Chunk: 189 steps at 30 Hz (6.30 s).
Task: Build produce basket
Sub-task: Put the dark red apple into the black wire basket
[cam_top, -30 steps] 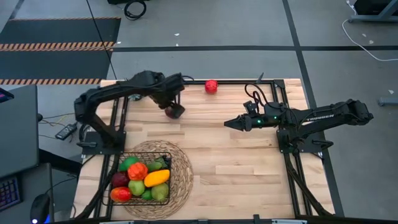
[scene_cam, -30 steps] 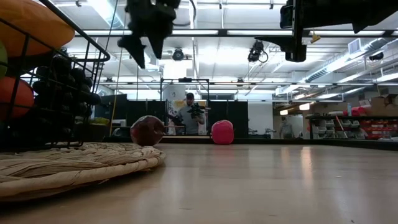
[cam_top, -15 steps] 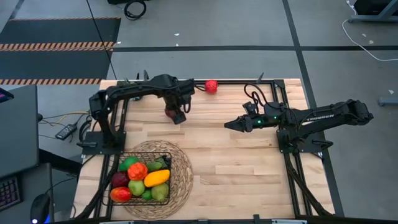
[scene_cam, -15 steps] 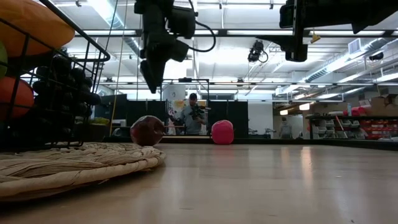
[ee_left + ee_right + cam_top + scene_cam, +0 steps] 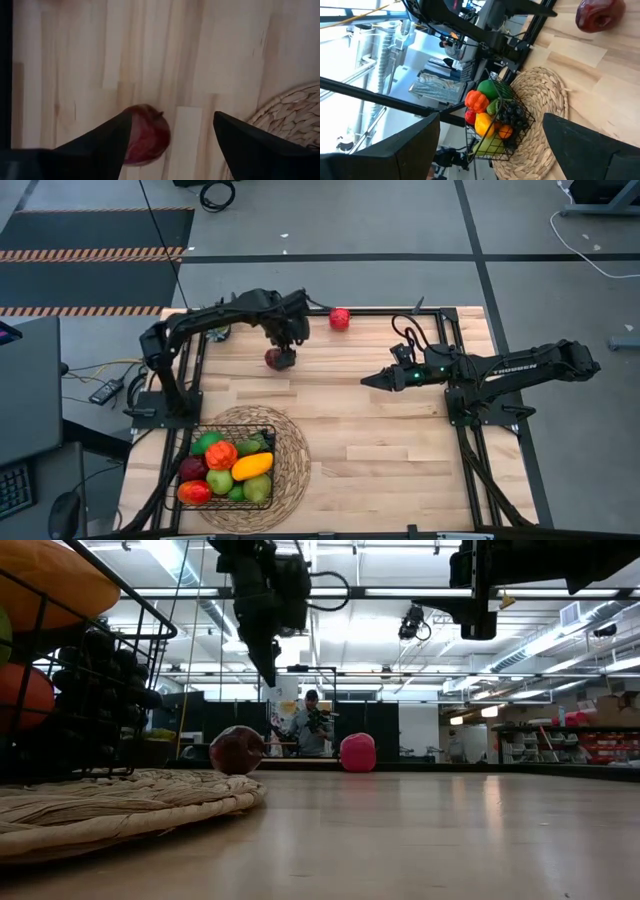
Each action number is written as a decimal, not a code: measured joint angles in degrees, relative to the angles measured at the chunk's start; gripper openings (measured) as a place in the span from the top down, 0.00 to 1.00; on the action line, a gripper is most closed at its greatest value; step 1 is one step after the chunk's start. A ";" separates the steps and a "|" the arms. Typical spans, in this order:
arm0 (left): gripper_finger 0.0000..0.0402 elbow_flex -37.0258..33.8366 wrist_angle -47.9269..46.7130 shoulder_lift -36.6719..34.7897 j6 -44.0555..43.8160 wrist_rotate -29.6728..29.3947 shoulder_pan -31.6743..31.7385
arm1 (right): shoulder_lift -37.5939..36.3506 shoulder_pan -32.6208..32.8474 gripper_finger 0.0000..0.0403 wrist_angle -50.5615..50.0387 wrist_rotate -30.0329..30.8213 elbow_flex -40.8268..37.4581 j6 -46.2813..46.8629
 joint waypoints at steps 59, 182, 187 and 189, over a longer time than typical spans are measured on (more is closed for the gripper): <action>0.22 -37.29 38.09 -11.26 19.41 -10.62 6.09 | 0.01 2.05 0.11 0.02 13.53 0.00 5.61; 0.53 -4.63 23.58 -8.90 -45.10 -0.55 -16.72 | 21.23 -20.64 0.14 -48.77 -25.21 25.24 -24.54; 0.53 -4.63 29.60 -8.86 -49.38 -0.83 -21.67 | 21.23 -12.89 0.14 -57.24 -23.73 25.24 -33.66; 0.53 -4.61 30.64 -8.59 -52.11 -2.68 -23.09 | 21.26 -9.77 0.14 -58.56 -22.56 25.24 -35.08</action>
